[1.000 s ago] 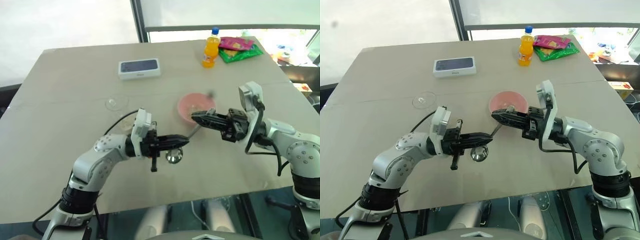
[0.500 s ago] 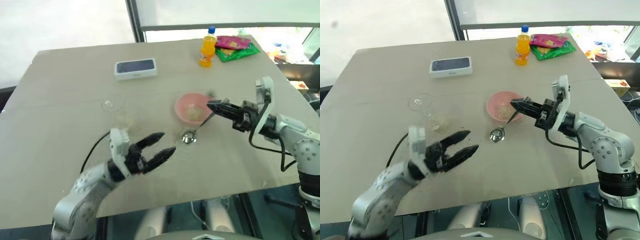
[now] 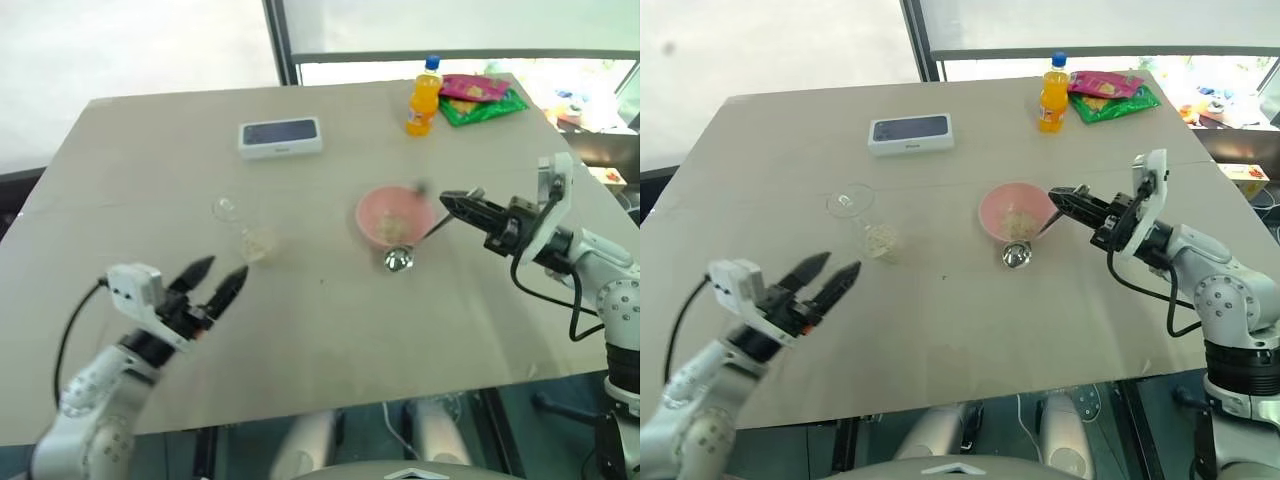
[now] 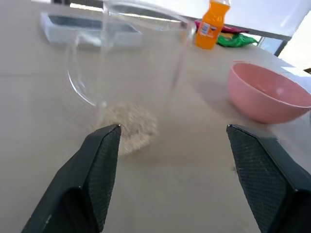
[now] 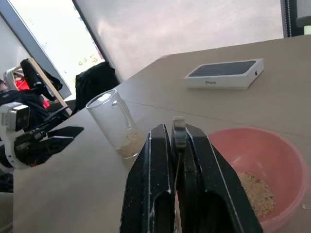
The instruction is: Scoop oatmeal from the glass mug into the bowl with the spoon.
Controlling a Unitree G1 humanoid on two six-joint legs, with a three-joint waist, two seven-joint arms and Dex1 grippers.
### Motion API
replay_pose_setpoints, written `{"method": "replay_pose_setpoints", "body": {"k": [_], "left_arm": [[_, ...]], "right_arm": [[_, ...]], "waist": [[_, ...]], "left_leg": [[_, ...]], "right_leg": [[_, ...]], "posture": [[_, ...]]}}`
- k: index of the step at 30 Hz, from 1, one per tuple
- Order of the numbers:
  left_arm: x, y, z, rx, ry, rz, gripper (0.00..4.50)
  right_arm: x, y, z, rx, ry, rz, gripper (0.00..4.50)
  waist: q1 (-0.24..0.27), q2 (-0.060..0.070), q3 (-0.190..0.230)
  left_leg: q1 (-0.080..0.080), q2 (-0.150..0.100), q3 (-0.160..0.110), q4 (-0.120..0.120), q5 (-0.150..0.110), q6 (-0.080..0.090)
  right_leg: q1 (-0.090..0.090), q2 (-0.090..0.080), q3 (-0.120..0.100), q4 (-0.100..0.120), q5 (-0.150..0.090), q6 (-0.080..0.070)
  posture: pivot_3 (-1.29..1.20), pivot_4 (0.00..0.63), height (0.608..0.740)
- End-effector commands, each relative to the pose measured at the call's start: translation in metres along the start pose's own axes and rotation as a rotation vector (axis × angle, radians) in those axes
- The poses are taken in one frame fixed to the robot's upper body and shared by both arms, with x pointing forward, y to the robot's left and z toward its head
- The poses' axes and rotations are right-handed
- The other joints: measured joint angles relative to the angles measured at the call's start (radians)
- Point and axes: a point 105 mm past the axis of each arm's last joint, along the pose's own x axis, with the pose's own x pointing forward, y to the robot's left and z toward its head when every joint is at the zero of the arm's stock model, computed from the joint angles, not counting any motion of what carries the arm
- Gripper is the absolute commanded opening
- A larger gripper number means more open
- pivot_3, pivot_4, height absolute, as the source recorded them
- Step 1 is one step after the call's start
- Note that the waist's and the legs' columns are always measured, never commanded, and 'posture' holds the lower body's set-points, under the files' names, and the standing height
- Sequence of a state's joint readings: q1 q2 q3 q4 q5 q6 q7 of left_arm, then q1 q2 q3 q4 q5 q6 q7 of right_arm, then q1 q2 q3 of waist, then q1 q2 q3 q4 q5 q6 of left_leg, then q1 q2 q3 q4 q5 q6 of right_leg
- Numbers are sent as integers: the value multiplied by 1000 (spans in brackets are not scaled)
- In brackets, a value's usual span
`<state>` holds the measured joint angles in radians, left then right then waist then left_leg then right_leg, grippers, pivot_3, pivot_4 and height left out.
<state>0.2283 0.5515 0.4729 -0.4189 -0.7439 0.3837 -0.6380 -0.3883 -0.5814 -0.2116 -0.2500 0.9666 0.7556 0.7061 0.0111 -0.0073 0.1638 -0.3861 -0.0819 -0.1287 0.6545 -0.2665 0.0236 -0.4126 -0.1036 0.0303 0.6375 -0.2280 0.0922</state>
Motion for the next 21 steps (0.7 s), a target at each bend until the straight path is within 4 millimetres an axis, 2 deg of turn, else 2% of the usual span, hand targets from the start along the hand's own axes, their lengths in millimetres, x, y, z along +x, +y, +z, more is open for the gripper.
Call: {"method": "replay_pose_setpoints", "body": {"k": [1,8,21], "left_arm": [[-2,24,22,68,-33,-14,3582],[0,56,36,160,14,-28,3582],[47,79,12,260,112,-10,3582]], "right_arm": [[-3,4,14,-52,-56,-5,0],[-5,11,12,-56,-63,-10,0],[-9,10,8,-52,-74,-28,0]], "waist": [[0,0,0],[-5,0,0],[-5,0,0]], "left_leg": [[0,0,0,0,0,0],[0,0,0,-2,0,0],[0,0,-1,-2,0,-1]], "right_leg": [[0,0,0,0,0,0],[-1,0,0,0,0,0],[-2,0,-1,1,0,0]], "posture": [[0,150,740],[0,150,740],[0,150,740]]}}
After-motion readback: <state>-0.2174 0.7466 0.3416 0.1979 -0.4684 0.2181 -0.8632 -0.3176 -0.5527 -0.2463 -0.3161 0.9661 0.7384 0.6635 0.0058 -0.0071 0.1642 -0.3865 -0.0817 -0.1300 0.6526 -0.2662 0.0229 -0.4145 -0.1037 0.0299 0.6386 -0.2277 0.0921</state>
